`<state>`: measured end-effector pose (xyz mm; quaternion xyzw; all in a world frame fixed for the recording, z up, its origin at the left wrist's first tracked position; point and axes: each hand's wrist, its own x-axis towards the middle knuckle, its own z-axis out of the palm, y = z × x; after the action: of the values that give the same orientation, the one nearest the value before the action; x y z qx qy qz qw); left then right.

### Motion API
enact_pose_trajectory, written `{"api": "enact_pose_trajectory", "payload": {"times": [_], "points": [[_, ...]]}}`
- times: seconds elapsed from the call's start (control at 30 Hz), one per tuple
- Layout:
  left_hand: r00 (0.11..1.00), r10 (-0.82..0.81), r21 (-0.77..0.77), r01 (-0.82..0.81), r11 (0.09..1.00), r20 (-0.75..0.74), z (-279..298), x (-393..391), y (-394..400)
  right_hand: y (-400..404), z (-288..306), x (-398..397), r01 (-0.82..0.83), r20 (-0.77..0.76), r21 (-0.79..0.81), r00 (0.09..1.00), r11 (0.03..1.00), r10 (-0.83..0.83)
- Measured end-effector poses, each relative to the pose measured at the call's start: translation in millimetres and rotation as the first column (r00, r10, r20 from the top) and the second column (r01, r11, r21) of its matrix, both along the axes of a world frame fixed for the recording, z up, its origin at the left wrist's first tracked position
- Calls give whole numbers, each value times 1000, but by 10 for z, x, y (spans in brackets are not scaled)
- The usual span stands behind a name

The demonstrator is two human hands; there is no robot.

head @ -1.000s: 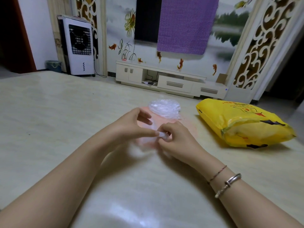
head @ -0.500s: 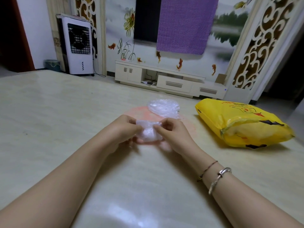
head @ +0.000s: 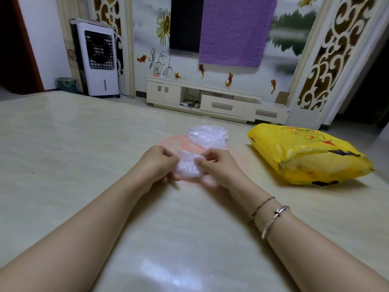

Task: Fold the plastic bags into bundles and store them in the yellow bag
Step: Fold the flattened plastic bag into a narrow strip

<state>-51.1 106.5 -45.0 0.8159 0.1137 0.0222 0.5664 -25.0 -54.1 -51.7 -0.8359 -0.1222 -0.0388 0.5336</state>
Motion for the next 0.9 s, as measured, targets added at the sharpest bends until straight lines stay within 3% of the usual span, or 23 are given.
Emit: {"api": "enact_pose_trajectory", "payload": {"times": [0.1,0.17,0.33,0.53,0.6,0.77,0.9], "points": [[999,-31,-46,33,998,36,87,-115,-31,-124,136,-119,-61,-122,279,988,958,98],[994,-108,-68,108,992,5,171,-193,-84,-217,233,-182,-76,-165,339,977,938,139],[986,-160,-273,164,948,37,405,-282,-303,-465,537,-340,-151,-156,211,970,966,185],[963,-249,-272,268,924,103,595,-360,-981,-1223,655,-611,-155,-43,31,987,987,156],[958,-257,-218,280,935,130,538,-317,-1248,-1542,579,-635,-77,-36,58,996,995,79],[913,-316,206,267,941,257,259,-67,-1775,-2217,340,-464,184,-37,193,983,964,-181],[908,-297,392,168,904,296,75,187,-2004,-2322,262,-176,185,-48,265,983,946,-178]]}}
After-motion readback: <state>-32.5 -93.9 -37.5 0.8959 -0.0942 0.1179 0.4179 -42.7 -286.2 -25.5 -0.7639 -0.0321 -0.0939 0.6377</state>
